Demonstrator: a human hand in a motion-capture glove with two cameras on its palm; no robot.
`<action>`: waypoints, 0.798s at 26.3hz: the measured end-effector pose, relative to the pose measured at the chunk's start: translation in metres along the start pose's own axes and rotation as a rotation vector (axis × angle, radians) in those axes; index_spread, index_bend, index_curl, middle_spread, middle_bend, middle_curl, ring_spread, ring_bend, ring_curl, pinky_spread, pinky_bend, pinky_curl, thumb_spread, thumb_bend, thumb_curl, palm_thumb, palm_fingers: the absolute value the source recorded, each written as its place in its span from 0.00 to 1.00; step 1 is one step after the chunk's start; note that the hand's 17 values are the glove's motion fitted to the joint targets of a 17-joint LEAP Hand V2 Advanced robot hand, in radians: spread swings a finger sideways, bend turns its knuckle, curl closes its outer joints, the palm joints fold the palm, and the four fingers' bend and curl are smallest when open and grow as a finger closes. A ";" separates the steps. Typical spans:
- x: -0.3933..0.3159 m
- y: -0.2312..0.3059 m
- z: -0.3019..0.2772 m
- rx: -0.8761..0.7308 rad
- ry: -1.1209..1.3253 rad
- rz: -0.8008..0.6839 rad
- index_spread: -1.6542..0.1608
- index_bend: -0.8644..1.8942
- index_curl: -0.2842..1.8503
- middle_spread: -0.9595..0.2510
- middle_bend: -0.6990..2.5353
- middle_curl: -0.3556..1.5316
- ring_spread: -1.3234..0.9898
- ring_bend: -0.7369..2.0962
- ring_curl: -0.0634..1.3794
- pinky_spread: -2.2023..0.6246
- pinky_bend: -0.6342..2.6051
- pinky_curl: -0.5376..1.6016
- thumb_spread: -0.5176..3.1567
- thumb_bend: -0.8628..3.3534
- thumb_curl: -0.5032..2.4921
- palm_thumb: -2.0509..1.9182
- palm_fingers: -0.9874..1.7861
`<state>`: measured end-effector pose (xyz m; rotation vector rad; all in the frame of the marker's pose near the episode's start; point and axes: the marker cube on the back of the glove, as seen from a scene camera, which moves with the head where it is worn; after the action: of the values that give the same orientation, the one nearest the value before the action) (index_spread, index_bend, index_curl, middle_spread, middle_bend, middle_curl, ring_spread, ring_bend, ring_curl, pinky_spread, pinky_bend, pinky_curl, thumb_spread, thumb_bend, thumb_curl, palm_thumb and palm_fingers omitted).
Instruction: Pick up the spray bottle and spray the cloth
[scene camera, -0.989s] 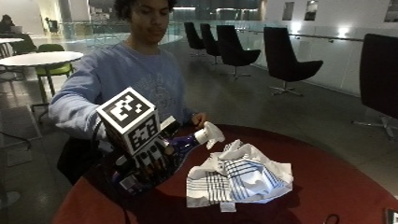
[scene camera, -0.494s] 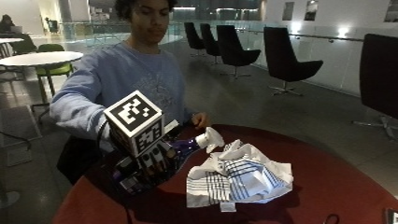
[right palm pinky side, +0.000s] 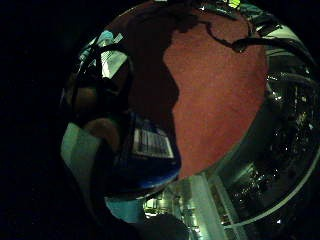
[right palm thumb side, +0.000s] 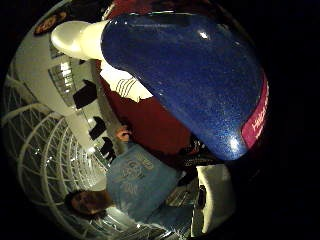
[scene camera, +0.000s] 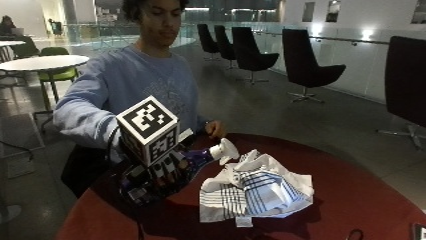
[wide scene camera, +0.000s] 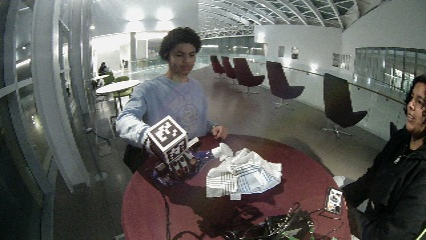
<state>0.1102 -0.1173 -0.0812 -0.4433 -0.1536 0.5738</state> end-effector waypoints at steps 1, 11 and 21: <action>-0.001 0.000 0.000 -0.001 0.000 0.000 0.76 0.34 0.21 0.74 0.31 0.41 0.56 0.46 0.30 0.82 0.33 0.42 0.38 0.20 0.36 0.75 0.70; -0.004 0.001 -0.004 0.011 -0.005 0.000 0.76 0.34 0.21 0.74 0.30 0.41 0.56 0.46 0.31 0.82 0.33 0.42 0.38 0.20 0.36 0.76 0.70; -0.013 0.005 -0.004 0.059 -0.053 -0.038 0.76 0.34 0.21 0.75 0.30 0.41 0.56 0.46 0.31 0.81 0.33 0.42 0.38 0.20 0.37 0.75 0.70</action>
<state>0.0978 -0.1222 -0.0875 -0.3669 -0.1949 0.5521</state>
